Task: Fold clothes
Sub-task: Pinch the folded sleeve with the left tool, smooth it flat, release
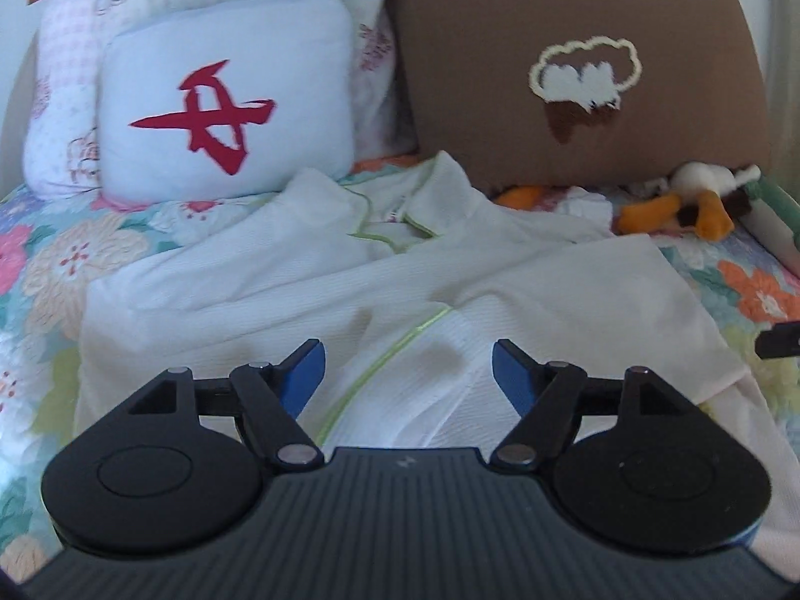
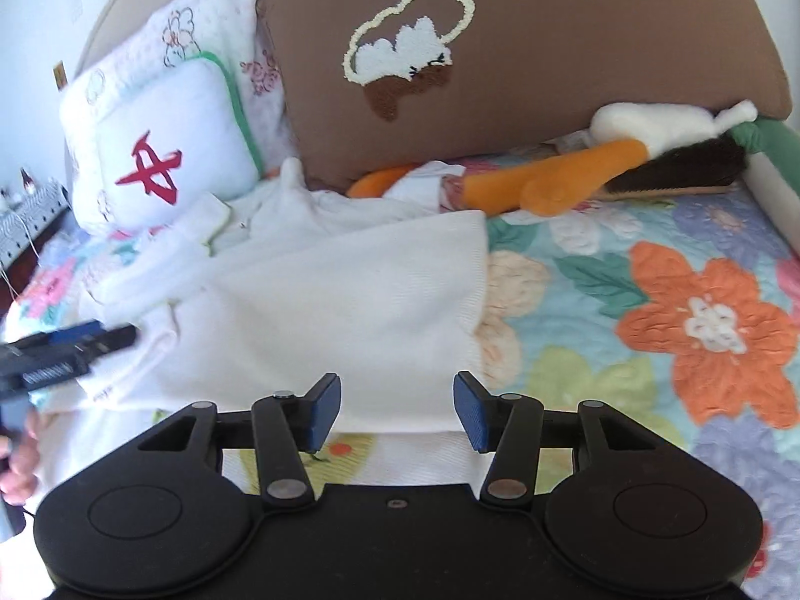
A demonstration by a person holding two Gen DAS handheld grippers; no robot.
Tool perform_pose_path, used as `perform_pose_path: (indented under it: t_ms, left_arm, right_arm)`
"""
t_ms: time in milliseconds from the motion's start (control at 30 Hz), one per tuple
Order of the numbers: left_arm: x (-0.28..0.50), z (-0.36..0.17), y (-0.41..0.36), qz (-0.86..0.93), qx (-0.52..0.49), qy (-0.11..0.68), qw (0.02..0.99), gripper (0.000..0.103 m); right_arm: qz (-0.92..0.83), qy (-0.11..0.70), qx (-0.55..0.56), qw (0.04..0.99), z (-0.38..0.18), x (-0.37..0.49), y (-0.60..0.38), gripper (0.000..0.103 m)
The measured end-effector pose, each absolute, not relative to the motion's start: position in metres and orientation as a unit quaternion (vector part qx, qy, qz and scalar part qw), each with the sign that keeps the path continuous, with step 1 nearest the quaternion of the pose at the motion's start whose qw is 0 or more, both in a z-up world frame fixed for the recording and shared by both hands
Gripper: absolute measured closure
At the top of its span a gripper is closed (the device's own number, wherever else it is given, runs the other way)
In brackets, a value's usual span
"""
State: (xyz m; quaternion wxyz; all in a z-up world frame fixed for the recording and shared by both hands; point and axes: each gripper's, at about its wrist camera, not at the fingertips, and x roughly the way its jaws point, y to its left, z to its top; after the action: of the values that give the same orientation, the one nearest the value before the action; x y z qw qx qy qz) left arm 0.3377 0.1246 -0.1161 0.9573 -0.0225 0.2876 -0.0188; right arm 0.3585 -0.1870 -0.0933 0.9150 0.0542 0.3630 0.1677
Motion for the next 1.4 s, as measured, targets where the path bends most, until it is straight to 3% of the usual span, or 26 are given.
perform_pose_path:
  t_ms: [100,167,200,500,700,767,800,833,900,967,1000,1033,1233,1400]
  left_arm:
    - [0.353,-0.123,0.121,-0.020,-0.020,0.295,0.955,0.029]
    - [0.353,-0.124,0.130,-0.007,-0.043,0.287,0.957,0.067]
    - [0.352,-0.123,0.135,0.001,-0.056,0.282,0.958,0.099]
    - [0.309,-0.100,0.231,0.117,-0.196,0.180,0.957,0.103]
    - [0.331,-0.143,0.278,0.117,-0.299,0.289,0.902,0.099]
    - [0.329,-0.150,0.284,0.106,-0.335,0.302,0.886,0.091]
    - [0.329,-0.150,0.285,0.102,-0.340,0.306,0.883,0.077]
    - [0.329,-0.148,0.283,0.104,-0.332,0.309,0.885,0.051]
    - [0.329,-0.146,0.277,0.111,-0.305,0.306,0.895,0.034]
    - [0.333,-0.148,0.269,0.099,-0.283,0.320,0.899,0.036]
    - [0.335,-0.150,0.264,0.086,-0.269,0.328,0.902,0.060]
    - [0.337,-0.150,0.258,0.076,-0.248,0.331,0.907,0.095]
    - [0.324,-0.124,0.212,0.137,-0.080,0.274,0.948,0.096]
    - [0.337,-0.143,0.225,0.157,-0.139,0.343,0.916,0.089]
  right_arm:
    - [0.181,0.362,0.059,0.913,-0.103,0.370,-0.174,0.048]
    - [0.188,0.363,0.051,0.911,-0.112,0.379,-0.163,0.048]
    - [0.190,0.366,0.047,0.910,-0.116,0.383,-0.157,0.048]
    - [0.172,0.410,0.032,0.895,-0.148,0.393,-0.160,0.048]
    - [0.164,0.402,0.005,0.901,-0.149,0.388,-0.151,0.047]
    - [0.165,0.403,0.013,0.900,-0.148,0.389,-0.154,0.047]
    - [0.167,0.404,0.015,0.899,-0.148,0.389,-0.155,0.047]
    - [0.168,0.405,0.016,0.899,-0.148,0.389,-0.156,0.047]
    - [0.170,0.405,0.015,0.898,-0.148,0.389,-0.156,0.047]
    - [0.169,0.404,0.015,0.899,-0.149,0.389,-0.156,0.047]
    - [0.168,0.403,0.014,0.900,-0.148,0.388,-0.155,0.047]
    - [0.167,0.402,0.013,0.900,-0.148,0.387,-0.154,0.047]
    - [0.156,0.403,0.013,0.902,-0.146,0.387,-0.158,0.045]
    - [0.164,0.401,0.016,0.901,-0.151,0.388,-0.161,0.044]
